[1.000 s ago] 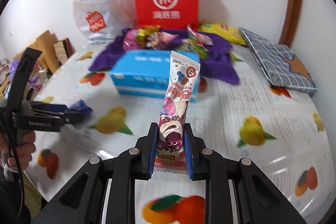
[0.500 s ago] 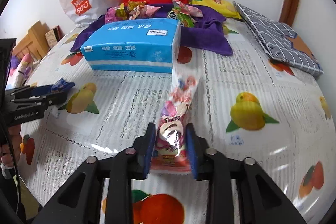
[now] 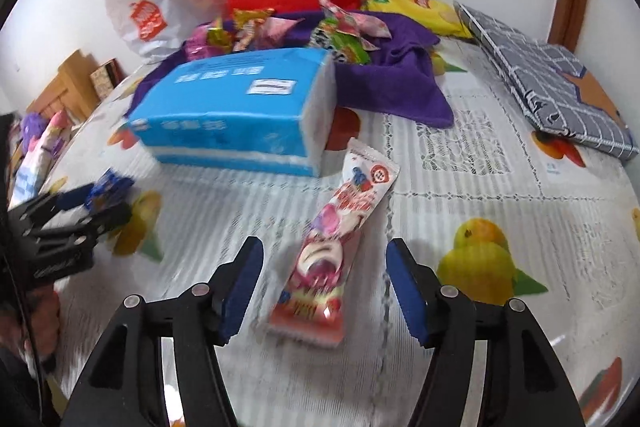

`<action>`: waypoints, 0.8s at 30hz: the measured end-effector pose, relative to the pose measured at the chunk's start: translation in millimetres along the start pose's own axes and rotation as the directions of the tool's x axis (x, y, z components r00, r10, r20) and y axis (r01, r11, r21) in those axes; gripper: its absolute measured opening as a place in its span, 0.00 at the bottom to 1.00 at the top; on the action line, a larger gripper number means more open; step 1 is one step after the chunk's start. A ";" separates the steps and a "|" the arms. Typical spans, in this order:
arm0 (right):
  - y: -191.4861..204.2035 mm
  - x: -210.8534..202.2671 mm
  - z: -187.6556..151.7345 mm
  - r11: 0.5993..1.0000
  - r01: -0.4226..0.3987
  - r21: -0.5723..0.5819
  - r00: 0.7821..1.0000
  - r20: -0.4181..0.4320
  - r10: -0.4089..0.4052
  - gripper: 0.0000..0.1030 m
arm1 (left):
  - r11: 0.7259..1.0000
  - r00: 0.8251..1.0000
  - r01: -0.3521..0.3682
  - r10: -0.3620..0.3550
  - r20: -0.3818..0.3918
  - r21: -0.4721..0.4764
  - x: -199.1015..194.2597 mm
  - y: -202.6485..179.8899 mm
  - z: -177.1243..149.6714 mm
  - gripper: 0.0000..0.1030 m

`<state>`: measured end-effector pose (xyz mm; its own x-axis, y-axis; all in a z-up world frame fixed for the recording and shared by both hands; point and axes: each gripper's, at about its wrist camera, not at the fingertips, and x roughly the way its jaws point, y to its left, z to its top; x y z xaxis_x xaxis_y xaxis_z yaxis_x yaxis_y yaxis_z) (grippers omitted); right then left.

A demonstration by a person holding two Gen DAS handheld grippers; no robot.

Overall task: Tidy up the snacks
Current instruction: 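Grasp the pink stick candy packet with the right gripper while the left grasps the blue cookie bag, then carry the pink stick packet and blue cookie bag in both grippers over the towel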

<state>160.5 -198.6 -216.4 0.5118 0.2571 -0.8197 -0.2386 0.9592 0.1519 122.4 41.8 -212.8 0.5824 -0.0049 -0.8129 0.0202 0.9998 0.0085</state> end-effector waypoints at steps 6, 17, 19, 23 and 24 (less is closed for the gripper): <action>-5.2 3.2 3.6 0.998 0.063 -0.031 0.997 0.045 -0.062 0.39 | 0.998 0.999 -0.035 0.036 0.016 -0.043 -2.2 5.4 -0.2 0.48; -13.1 5.8 7.1 0.998 0.043 -0.035 0.998 0.046 -0.042 0.29 | 0.998 0.999 -0.050 0.051 0.018 -0.044 -1.9 5.6 0.4 0.47; -13.5 5.3 7.1 0.999 0.033 -0.027 0.998 0.048 -0.032 0.29 | 0.998 0.998 -0.054 0.054 0.018 -0.043 -1.8 5.3 0.4 0.47; -21.8 4.7 6.7 1.000 -0.016 0.010 0.998 0.054 0.015 0.27 | 0.998 0.999 -0.047 0.048 0.021 -0.052 -0.7 6.6 1.4 0.47; -23.0 4.7 6.5 1.000 -0.019 0.018 0.998 0.056 0.018 0.26 | 0.997 0.999 -0.045 0.047 0.022 -0.055 -0.3 7.0 1.6 0.47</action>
<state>173.7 -218.7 -220.2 0.5525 0.2809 -0.7848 -0.2340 0.9559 0.1774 123.7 48.8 -211.5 0.6008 0.0412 -0.7983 -0.0511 0.9986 0.0131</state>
